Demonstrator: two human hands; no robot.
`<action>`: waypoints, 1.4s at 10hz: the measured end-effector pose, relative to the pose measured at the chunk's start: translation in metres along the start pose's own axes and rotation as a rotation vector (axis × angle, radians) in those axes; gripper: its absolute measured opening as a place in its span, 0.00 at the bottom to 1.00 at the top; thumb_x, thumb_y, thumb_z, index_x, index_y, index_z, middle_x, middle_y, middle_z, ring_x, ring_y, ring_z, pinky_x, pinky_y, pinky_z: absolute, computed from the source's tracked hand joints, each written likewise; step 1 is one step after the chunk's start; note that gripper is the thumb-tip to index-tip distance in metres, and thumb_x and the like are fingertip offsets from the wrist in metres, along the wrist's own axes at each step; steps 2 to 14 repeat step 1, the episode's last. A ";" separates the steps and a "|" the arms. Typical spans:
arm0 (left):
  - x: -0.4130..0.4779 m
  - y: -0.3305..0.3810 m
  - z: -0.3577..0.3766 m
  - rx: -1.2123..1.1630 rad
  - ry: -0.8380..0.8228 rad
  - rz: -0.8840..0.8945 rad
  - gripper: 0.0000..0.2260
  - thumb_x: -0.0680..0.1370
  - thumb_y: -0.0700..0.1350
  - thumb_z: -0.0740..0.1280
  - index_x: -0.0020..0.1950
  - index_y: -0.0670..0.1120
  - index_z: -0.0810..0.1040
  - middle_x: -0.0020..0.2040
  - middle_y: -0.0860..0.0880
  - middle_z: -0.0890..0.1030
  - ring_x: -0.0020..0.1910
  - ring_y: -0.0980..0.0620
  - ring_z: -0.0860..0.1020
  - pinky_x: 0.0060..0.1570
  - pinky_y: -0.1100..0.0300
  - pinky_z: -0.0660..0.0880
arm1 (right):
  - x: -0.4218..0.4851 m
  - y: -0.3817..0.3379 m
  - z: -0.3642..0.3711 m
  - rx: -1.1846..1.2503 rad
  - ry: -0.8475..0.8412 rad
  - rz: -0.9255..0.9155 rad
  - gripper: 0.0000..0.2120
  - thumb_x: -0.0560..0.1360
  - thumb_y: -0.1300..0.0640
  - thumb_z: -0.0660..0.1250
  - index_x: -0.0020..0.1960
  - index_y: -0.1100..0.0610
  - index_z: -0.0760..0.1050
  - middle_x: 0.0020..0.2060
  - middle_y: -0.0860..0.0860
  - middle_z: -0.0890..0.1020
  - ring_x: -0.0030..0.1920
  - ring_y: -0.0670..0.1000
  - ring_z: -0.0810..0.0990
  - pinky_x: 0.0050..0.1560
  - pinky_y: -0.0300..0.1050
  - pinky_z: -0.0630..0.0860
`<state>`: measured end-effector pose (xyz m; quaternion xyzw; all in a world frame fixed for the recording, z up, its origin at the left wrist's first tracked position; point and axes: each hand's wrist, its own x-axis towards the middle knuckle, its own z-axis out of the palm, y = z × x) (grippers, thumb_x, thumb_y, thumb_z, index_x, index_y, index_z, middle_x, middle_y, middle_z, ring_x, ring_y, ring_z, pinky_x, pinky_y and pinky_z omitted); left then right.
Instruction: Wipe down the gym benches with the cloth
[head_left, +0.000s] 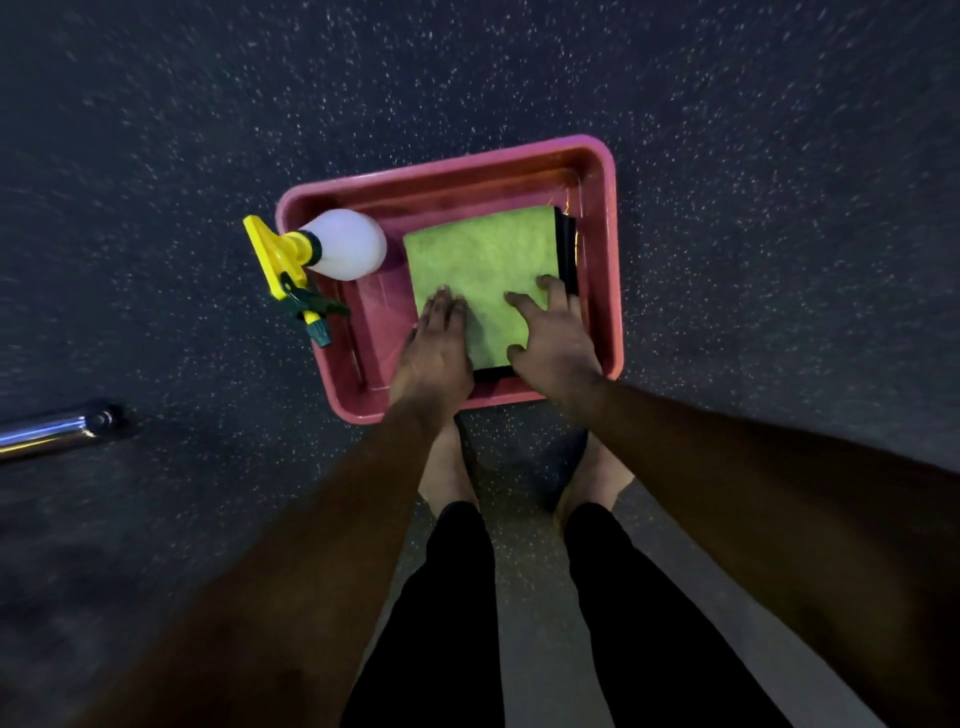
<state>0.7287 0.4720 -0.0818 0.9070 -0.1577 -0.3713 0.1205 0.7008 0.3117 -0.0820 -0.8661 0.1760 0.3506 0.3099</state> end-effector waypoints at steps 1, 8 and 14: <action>-0.010 0.023 -0.027 -0.053 0.044 0.001 0.29 0.76 0.33 0.63 0.77 0.39 0.59 0.76 0.38 0.62 0.73 0.39 0.65 0.67 0.46 0.71 | 0.001 -0.014 -0.028 0.097 0.001 0.052 0.28 0.74 0.55 0.69 0.73 0.50 0.69 0.70 0.55 0.69 0.69 0.56 0.66 0.68 0.52 0.70; -0.010 0.023 -0.027 -0.053 0.044 0.001 0.29 0.76 0.33 0.63 0.77 0.39 0.59 0.76 0.38 0.62 0.73 0.39 0.65 0.67 0.46 0.71 | 0.001 -0.014 -0.028 0.097 0.001 0.052 0.28 0.74 0.55 0.69 0.73 0.50 0.69 0.70 0.55 0.69 0.69 0.56 0.66 0.68 0.52 0.70; -0.010 0.023 -0.027 -0.053 0.044 0.001 0.29 0.76 0.33 0.63 0.77 0.39 0.59 0.76 0.38 0.62 0.73 0.39 0.65 0.67 0.46 0.71 | 0.001 -0.014 -0.028 0.097 0.001 0.052 0.28 0.74 0.55 0.69 0.73 0.50 0.69 0.70 0.55 0.69 0.69 0.56 0.66 0.68 0.52 0.70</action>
